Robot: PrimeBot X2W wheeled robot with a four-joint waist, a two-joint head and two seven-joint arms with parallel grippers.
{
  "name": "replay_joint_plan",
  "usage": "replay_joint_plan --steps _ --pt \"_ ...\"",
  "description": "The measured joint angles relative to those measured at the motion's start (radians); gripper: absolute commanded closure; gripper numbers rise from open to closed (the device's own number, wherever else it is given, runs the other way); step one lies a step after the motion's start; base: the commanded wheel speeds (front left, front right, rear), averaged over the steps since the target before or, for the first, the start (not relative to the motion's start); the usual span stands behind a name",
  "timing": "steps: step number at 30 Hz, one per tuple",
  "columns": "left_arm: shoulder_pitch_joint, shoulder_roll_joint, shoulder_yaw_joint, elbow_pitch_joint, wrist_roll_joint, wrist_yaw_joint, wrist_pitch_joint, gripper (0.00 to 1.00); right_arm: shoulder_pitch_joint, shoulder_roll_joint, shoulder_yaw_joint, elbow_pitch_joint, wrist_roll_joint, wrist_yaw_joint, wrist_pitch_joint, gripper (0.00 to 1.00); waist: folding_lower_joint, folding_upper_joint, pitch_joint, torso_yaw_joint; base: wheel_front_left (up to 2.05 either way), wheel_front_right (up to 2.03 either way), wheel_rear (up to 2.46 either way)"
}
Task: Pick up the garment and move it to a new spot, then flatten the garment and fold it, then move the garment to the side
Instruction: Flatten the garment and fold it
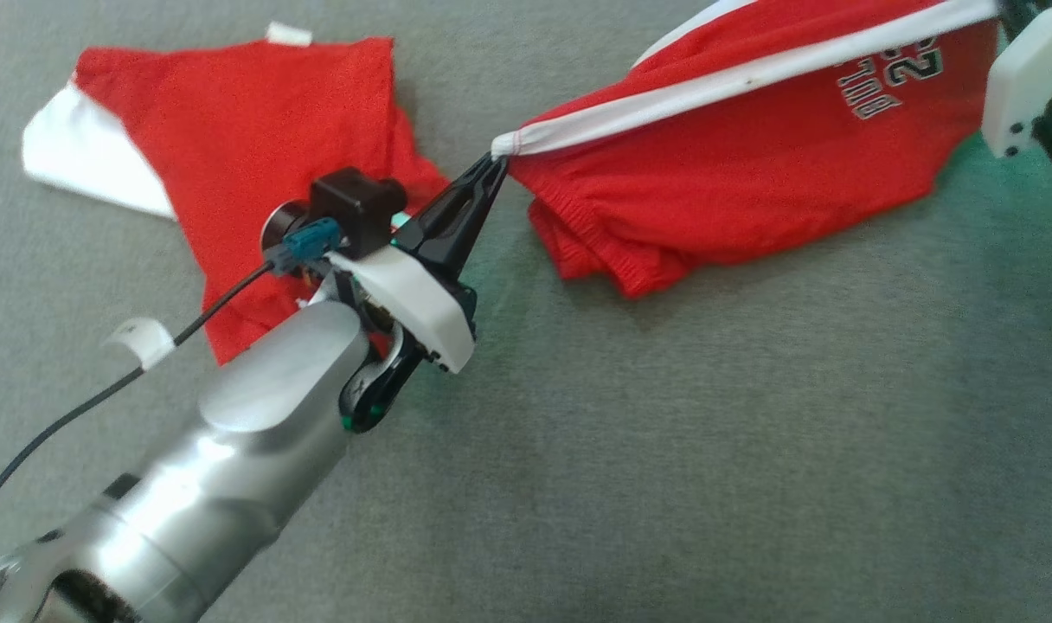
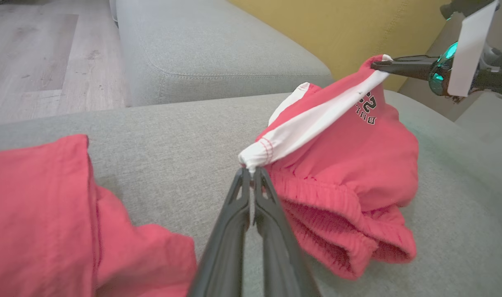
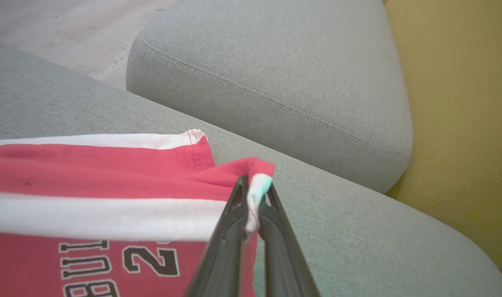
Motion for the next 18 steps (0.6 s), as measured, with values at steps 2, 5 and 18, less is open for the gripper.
replay_joint_plan --steps 2,5,18 --pt "-0.012 -0.018 -0.001 0.026 0.004 -0.008 -0.007 1.00 -0.018 0.003 0.001 0.025 0.000 0.000 -0.013 1.00 0.0000 0.0000 0.018 0.017 0.00 0.00 0.00" --pt "-0.033 -0.042 -0.002 0.060 0.004 -0.017 -0.016 1.00 -0.043 0.013 -0.001 0.058 0.016 0.000 -0.030 1.00 -0.0001 0.0000 0.039 0.040 0.00 0.00 0.00" --pt "-0.063 -0.096 0.008 0.187 0.006 -0.025 -0.081 0.00 -0.105 0.038 -0.024 0.177 0.085 0.000 -0.174 0.00 -0.0003 0.0000 0.043 0.073 0.00 0.00 0.00"
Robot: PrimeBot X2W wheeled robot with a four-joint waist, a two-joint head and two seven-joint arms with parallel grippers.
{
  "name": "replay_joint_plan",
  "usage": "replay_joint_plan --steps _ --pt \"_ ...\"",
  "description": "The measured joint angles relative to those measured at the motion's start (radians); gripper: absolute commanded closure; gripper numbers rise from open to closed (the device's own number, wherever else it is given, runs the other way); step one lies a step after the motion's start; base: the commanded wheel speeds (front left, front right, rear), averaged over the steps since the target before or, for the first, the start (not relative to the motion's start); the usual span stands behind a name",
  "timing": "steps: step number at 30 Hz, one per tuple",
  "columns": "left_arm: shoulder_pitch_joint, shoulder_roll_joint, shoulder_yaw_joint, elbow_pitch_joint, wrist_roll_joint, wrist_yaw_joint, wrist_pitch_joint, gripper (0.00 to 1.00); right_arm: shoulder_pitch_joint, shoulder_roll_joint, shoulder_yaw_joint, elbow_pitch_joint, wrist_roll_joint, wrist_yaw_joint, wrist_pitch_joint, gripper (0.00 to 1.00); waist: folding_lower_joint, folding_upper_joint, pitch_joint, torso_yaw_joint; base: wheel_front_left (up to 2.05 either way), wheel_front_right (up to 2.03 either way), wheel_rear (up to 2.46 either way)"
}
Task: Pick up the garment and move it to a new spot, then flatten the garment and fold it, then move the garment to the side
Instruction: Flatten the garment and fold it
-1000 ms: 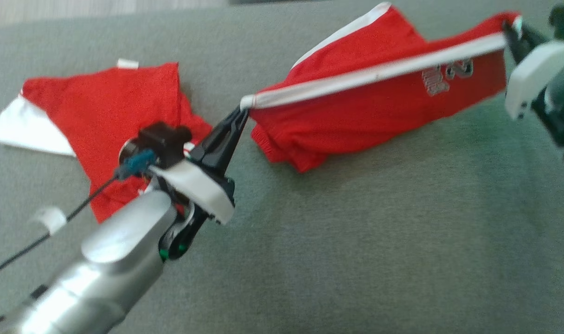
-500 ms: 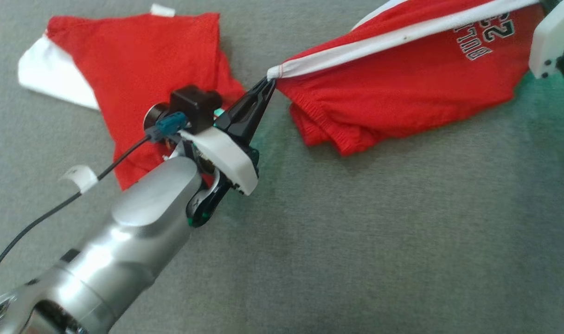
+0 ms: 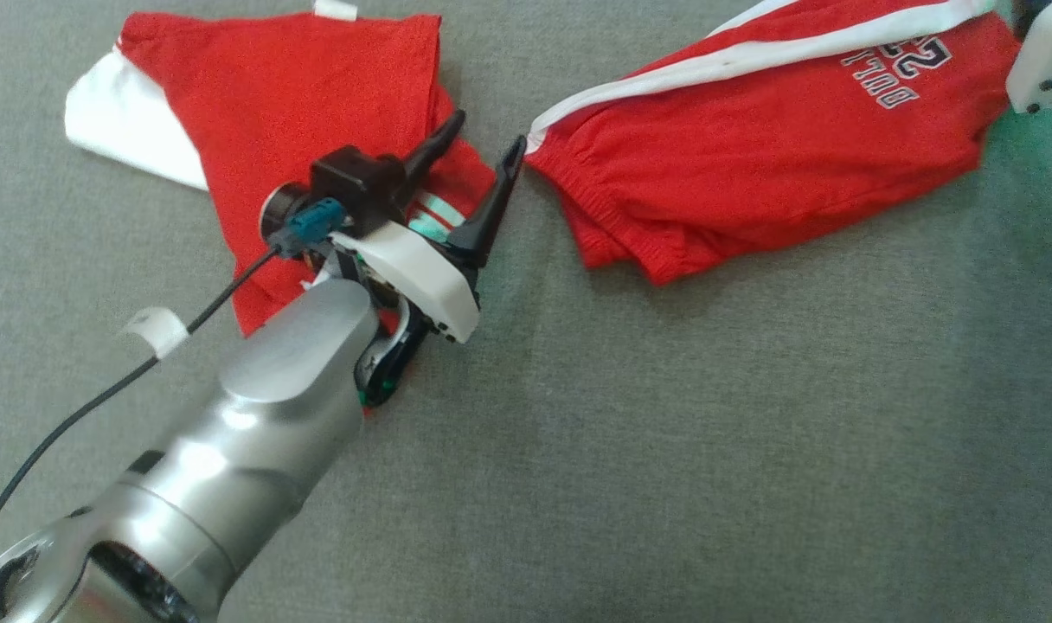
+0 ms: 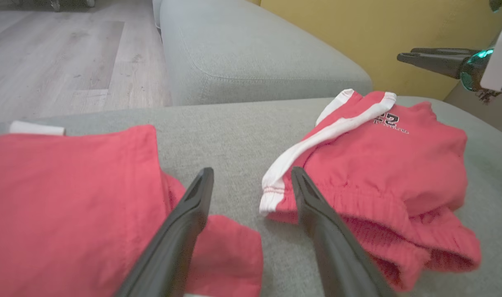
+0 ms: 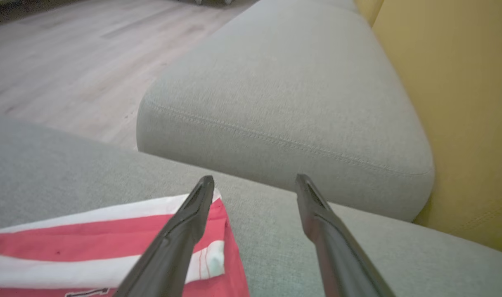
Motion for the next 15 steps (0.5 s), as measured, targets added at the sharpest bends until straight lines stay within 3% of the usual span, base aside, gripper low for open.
replay_joint_plan --steps 7,15 --pt "0.023 0.016 0.118 -0.018 0.001 0.036 -0.027 0.00 0.023 0.034 -0.037 -0.009 0.046 0.000 -0.124 0.00 0.0000 0.0000 -0.071 -0.038 0.00 0.00 0.00" --pt "0.222 0.053 0.402 -0.246 0.154 0.063 -0.030 0.00 0.183 0.031 -0.119 -0.258 0.021 0.000 -0.141 0.00 -0.0002 0.0001 -0.173 -0.108 0.00 0.00 0.00"
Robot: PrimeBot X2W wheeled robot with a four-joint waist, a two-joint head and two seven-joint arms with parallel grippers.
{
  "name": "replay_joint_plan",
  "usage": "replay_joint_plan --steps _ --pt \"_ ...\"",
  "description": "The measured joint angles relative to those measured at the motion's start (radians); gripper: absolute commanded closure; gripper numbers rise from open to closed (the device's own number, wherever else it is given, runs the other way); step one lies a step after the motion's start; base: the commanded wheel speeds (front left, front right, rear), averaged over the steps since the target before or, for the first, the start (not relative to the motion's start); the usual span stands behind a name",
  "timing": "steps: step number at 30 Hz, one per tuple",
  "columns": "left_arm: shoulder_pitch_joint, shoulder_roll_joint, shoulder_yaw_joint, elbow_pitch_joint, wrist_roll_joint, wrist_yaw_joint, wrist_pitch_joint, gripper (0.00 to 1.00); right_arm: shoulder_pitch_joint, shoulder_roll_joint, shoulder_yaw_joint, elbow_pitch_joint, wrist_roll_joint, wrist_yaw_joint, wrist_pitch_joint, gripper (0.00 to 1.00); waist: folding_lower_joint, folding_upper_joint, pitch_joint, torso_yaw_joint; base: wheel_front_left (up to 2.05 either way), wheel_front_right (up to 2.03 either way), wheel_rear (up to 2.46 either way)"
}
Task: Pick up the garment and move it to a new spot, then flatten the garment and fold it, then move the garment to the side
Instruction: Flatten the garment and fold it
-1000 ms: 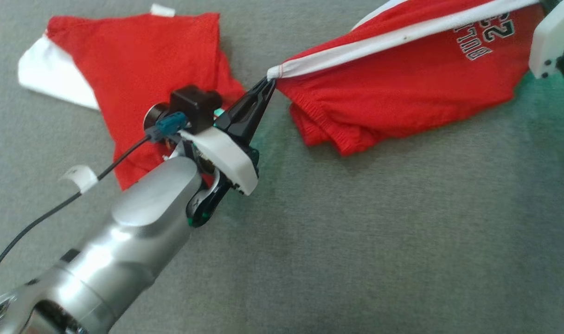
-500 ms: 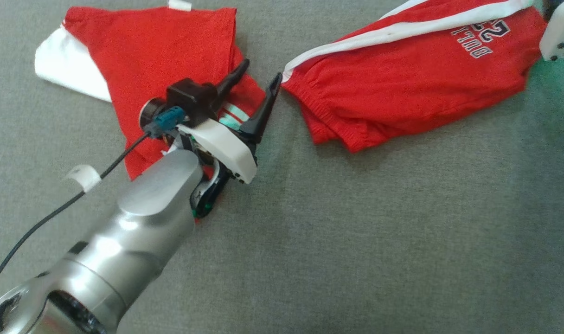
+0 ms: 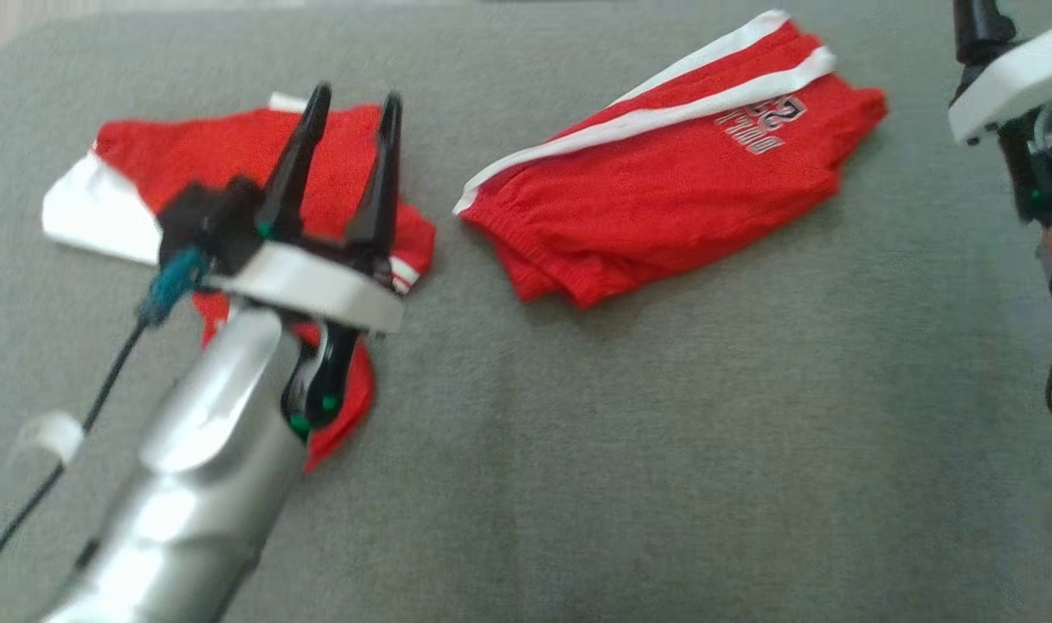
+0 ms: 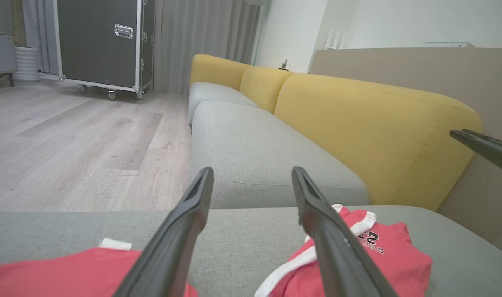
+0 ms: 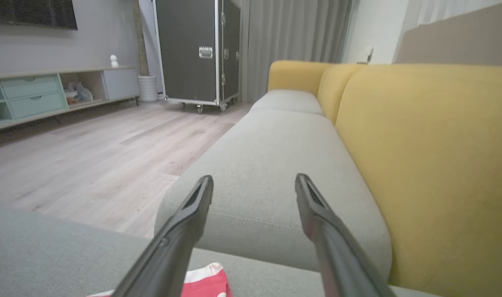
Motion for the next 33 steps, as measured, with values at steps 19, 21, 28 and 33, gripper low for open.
replay_joint_plan --steps 19,21,28,33 --pt "0.454 -0.098 0.279 -0.100 0.266 -0.055 0.000 0.00 0.648 0.241 -0.401 -0.390 -0.244 0.000 0.000 0.00 0.0000 0.0000 -0.210 -0.116 0.00 0.00 0.00" --pt "0.492 -0.116 0.312 -0.110 0.281 -0.056 0.000 0.00 0.698 0.269 -0.410 -0.411 -0.265 0.000 0.000 0.00 0.0000 0.0001 -0.219 -0.124 0.00 0.00 0.00" --pt "0.540 -0.148 0.386 -0.119 0.316 -0.083 0.000 0.00 0.780 0.309 -0.430 -0.443 -0.283 0.000 0.000 0.00 0.0001 0.0000 -0.225 -0.136 0.00 0.00 0.00" --pt "0.536 -0.162 0.401 -0.128 0.345 -0.100 0.000 0.00 0.768 0.309 -0.431 -0.451 -0.310 0.000 0.000 0.00 0.0002 0.0001 -0.201 -0.125 0.00 0.00 0.00"
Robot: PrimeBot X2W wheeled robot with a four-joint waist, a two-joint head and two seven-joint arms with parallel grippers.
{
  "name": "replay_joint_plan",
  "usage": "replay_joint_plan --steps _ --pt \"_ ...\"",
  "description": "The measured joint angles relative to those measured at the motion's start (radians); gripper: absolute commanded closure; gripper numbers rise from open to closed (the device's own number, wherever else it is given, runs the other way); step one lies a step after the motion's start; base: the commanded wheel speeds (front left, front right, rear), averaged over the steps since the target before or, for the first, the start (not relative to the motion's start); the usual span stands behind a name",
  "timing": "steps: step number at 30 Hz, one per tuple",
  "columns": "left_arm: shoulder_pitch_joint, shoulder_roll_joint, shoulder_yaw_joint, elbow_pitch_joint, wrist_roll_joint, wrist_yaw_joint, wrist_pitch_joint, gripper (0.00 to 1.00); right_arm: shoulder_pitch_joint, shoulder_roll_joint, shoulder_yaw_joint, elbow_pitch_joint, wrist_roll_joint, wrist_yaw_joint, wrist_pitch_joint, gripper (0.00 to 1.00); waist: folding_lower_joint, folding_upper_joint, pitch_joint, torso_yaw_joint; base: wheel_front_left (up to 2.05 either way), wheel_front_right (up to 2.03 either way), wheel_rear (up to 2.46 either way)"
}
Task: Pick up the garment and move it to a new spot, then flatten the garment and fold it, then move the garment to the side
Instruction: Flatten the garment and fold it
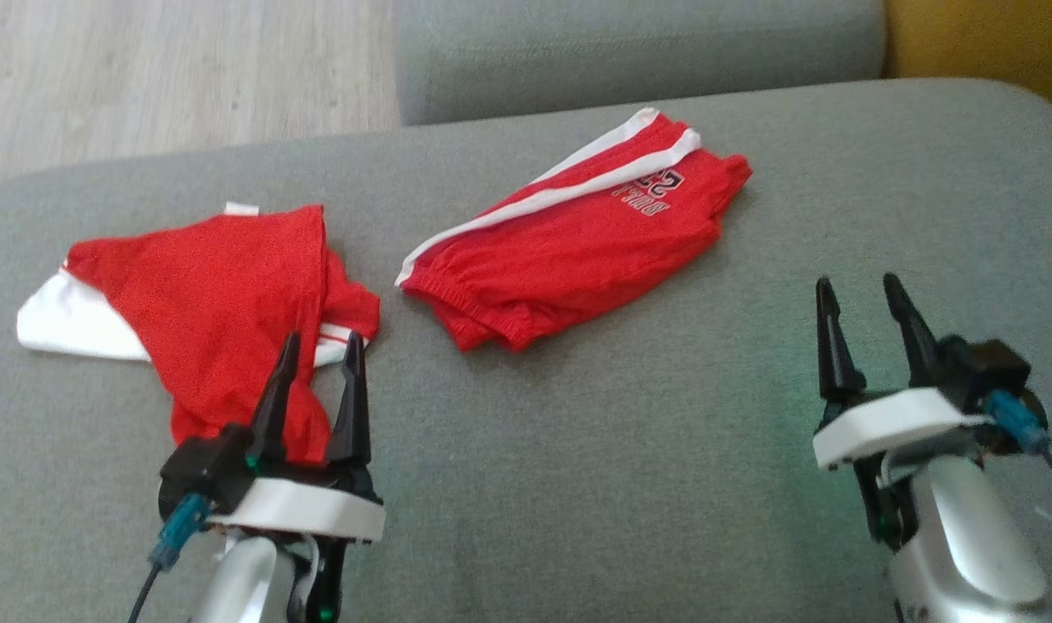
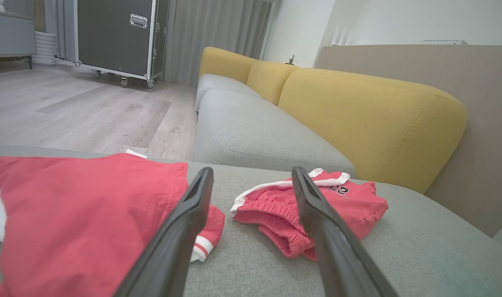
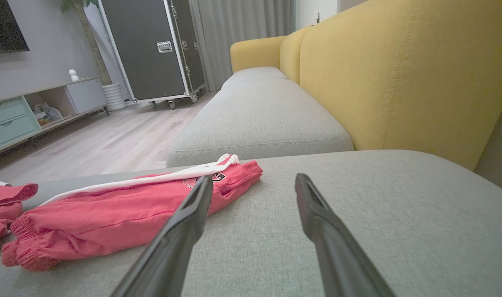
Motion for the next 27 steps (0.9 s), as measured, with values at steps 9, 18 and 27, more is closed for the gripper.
replay_joint_plan --steps 9,18,27 --pt "-0.098 -0.021 -0.012 -0.014 0.009 -0.018 0.000 0.00 -0.205 -0.010 -0.027 0.070 -0.008 0.000 0.087 0.00 0.0003 0.0000 0.112 0.058 0.00 0.00 0.00" --pt "-0.189 -0.027 -0.097 -0.012 -0.021 -0.025 0.000 0.00 -0.470 -0.117 -0.128 0.319 -0.062 0.000 0.243 0.00 0.0003 -0.0001 0.215 0.173 0.00 0.00 0.00" --pt "-0.234 -0.030 -0.143 -0.018 -0.067 -0.025 0.000 0.00 -0.637 -0.180 -0.214 0.560 -0.145 0.000 0.332 0.00 0.0002 -0.0001 0.297 0.278 0.00 0.00 0.00"
